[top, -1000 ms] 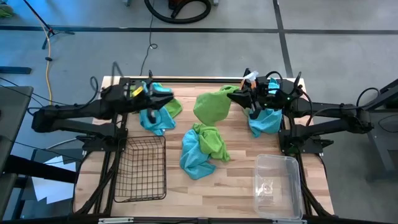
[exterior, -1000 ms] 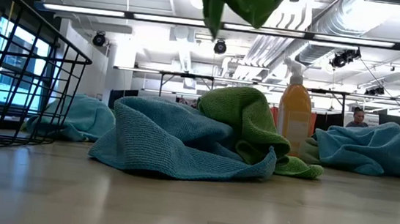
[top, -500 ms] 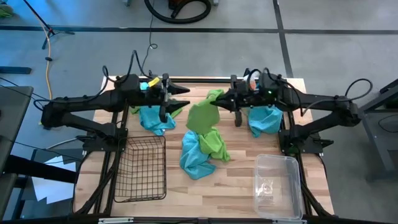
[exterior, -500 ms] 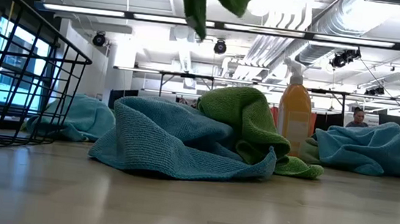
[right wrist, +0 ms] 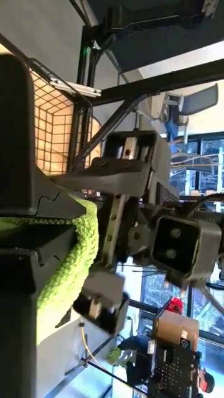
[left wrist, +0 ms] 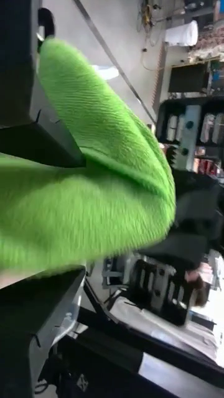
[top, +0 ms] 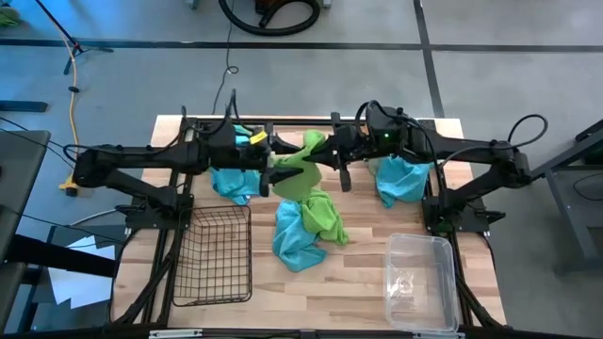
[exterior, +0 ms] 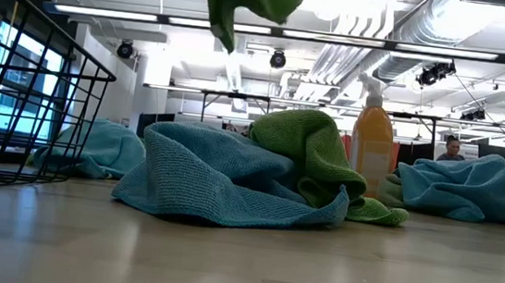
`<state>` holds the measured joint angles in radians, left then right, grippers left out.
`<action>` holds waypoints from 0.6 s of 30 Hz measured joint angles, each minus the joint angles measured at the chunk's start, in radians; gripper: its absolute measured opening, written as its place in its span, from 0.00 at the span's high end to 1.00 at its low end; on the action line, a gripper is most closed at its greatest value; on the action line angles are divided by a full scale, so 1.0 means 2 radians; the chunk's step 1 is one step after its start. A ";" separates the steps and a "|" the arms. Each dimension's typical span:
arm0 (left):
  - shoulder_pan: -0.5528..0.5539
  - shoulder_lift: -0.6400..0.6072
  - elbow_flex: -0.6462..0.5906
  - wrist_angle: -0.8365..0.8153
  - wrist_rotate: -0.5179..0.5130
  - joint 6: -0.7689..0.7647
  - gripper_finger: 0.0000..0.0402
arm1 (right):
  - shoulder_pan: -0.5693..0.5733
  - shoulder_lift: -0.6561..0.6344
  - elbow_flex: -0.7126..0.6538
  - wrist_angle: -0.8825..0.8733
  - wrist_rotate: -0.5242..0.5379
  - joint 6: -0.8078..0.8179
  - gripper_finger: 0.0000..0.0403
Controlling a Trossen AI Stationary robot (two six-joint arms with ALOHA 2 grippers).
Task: Sort microfiber towel by color & place in baskets
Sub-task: Put the green microfiber cloth into the black wire basket
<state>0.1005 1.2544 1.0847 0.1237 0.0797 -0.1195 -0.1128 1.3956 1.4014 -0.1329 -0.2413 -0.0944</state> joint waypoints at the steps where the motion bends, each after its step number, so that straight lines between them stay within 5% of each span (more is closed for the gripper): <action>1: 0.000 0.004 0.000 0.001 0.000 0.001 0.36 | 0.001 0.001 0.000 0.000 0.000 0.000 1.00; 9: 0.000 0.017 0.000 0.005 0.000 0.026 0.43 | 0.004 0.001 0.000 -0.001 -0.001 0.000 1.00; 16: 0.002 0.019 0.000 0.005 -0.002 0.073 0.93 | 0.004 0.001 0.000 -0.004 -0.001 0.004 0.94; 18: 0.006 0.018 0.000 0.004 -0.004 0.075 0.96 | 0.004 0.001 0.000 -0.004 0.001 0.004 0.91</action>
<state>0.1123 1.2913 1.0847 0.1314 0.0723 0.0298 -0.1040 1.3968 1.4014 -0.1402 -0.2389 -0.0870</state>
